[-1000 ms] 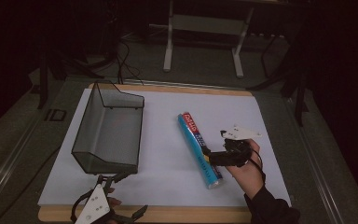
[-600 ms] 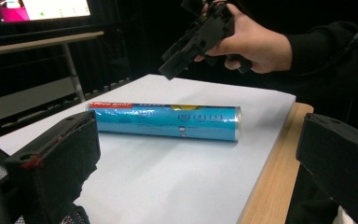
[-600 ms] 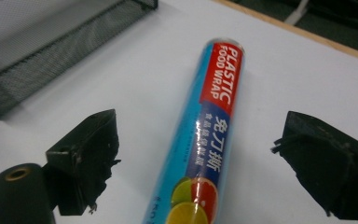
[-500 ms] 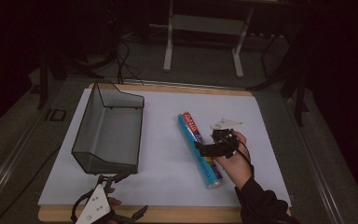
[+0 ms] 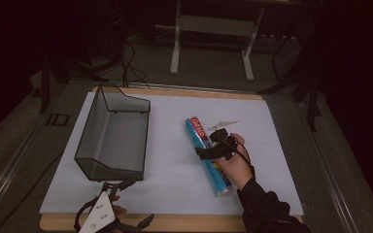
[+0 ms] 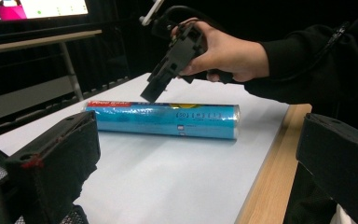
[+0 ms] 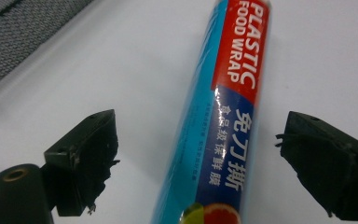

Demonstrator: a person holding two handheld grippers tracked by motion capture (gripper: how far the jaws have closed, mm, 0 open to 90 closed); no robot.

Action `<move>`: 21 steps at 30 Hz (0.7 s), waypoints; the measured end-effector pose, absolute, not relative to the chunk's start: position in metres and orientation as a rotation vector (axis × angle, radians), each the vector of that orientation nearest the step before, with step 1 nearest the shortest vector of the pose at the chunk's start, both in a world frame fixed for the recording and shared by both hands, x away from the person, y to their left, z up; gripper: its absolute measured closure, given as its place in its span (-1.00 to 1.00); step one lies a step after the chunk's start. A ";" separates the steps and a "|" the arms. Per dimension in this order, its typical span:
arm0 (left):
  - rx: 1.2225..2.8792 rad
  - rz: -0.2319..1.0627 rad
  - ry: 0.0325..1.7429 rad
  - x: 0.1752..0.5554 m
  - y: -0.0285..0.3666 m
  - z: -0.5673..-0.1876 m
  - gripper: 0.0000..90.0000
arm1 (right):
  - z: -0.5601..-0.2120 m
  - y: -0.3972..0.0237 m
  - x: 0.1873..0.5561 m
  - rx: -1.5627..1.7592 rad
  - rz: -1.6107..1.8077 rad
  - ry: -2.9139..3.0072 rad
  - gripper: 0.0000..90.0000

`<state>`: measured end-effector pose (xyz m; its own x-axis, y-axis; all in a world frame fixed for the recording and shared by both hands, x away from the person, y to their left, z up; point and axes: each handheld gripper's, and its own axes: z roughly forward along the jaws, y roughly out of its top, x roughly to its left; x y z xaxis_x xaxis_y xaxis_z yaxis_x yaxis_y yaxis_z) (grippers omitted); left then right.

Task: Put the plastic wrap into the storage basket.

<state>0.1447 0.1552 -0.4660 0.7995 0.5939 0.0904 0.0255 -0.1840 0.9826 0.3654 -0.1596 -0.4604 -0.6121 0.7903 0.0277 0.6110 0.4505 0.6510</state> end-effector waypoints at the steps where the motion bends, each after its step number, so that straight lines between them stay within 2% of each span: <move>1: 1.696 0.546 0.490 0.145 0.155 -0.466 -0.99 | -0.462 -0.158 0.367 1.209 0.901 2.425 -0.75; 21: 1.701 0.547 0.484 0.144 0.156 -0.466 -0.99 | -0.485 -0.138 0.394 1.393 0.548 2.512 -0.67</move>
